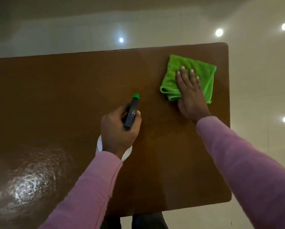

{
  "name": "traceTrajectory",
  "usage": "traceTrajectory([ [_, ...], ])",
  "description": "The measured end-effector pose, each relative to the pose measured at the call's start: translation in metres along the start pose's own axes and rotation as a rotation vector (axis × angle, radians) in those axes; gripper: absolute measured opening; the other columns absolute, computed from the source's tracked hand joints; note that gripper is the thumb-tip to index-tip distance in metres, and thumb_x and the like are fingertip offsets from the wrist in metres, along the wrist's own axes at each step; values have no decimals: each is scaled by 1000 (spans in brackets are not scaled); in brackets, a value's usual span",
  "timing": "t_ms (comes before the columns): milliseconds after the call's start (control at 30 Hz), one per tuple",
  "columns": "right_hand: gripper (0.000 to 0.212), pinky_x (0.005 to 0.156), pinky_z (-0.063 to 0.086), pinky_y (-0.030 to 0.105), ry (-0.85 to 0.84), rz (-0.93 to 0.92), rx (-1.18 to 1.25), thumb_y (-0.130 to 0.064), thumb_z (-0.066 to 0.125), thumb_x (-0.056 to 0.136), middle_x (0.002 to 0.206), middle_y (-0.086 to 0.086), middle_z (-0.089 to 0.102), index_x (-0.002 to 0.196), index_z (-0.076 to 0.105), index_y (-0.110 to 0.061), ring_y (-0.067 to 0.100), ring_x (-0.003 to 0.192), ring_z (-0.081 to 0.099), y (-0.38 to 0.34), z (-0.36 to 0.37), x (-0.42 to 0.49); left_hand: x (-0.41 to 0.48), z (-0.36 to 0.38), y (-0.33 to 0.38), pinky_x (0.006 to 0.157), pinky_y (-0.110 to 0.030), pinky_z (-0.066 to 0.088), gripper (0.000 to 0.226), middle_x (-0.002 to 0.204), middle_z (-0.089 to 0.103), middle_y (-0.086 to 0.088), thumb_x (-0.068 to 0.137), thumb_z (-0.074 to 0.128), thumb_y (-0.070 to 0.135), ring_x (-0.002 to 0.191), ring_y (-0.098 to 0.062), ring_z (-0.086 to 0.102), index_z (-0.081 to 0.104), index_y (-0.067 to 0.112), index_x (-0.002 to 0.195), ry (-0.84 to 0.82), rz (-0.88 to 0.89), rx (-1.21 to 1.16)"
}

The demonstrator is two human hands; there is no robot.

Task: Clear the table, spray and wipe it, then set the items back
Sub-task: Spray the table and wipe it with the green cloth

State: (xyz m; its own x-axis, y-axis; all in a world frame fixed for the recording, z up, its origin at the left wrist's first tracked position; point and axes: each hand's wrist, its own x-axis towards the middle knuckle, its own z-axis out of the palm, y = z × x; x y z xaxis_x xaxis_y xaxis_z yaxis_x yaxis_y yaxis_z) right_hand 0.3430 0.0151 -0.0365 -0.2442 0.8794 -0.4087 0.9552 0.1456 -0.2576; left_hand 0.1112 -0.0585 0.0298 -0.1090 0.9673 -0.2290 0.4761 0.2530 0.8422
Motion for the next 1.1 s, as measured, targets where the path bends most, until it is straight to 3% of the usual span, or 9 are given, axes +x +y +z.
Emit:
traceTrajectory([
  [167, 81, 118, 3, 49, 61, 12, -16, -22, 34, 74, 160, 12, 8, 152, 16, -6, 41, 145, 2, -21, -24, 81, 2, -6, -2, 46, -8, 31, 24, 50, 45, 16, 88, 61, 21, 45, -9, 48, 52, 30, 67, 69, -28, -55],
  [333, 88, 119, -2, 44, -79, -284, -63, -12, 51, 72, 160, 6, 7, 152, 15, -11, 32, 146, -4, -54, 19, -17, 2, -8, 0, 47, -10, 27, 26, 48, 41, 16, 88, 61, 21, 43, -7, 44, 49, 32, 68, 77, 4, -53],
  [433, 88, 120, 0, 42, -124, -319, -79, -12, 55, 77, 159, 1, 2, 153, 11, -15, 27, 147, -3, -58, 28, -45, 3, -9, 1, 47, -7, 26, 18, 50, 43, 17, 88, 61, 21, 44, -4, 46, 54, 26, 72, 59, 9, -43],
  [600, 81, 119, 1, 44, -76, -296, -125, -12, 47, 79, 161, 7, 8, 153, 13, -11, 32, 147, 4, -67, -9, 62, 1, -7, -2, 45, -13, 30, 25, 50, 44, 15, 88, 61, 23, 43, -11, 45, 50, 33, 68, 102, -21, -54],
  [700, 74, 119, 2, 44, -16, -214, -130, -17, 43, 87, 161, 7, 8, 153, 11, -11, 32, 147, 4, -81, -20, 106, -2, -6, 2, 47, -13, 34, 17, 55, 48, 14, 89, 62, 24, 45, -13, 48, 57, 25, 73, 88, -28, -63],
  [933, 89, 119, 2, 42, -74, -348, -32, -14, 51, 70, 160, 7, 13, 152, 18, -10, 29, 147, 6, -56, 17, -24, 3, -8, -4, 42, -44, 43, 24, 51, 51, -1, 87, 62, 29, 44, -27, 50, 58, 18, 66, 141, -104, -74],
  [1000, 89, 119, 3, 41, -86, -284, -28, -13, 50, 69, 160, 5, 14, 152, 19, -12, 27, 147, 8, -26, 10, -35, 3, -9, -9, 44, -47, 47, 19, 53, 54, -2, 88, 64, 29, 47, -32, 54, 62, 19, 72, 150, -163, -108],
  [1100, 79, 120, 2, 43, -43, -95, -66, -11, 41, 78, 160, 9, 9, 152, 13, -11, 30, 147, 3, 24, -20, 8, 2, -13, -9, 47, -42, 52, 6, 60, 59, -1, 89, 65, 25, 50, -25, 58, 66, 24, 84, 153, -178, -128],
])
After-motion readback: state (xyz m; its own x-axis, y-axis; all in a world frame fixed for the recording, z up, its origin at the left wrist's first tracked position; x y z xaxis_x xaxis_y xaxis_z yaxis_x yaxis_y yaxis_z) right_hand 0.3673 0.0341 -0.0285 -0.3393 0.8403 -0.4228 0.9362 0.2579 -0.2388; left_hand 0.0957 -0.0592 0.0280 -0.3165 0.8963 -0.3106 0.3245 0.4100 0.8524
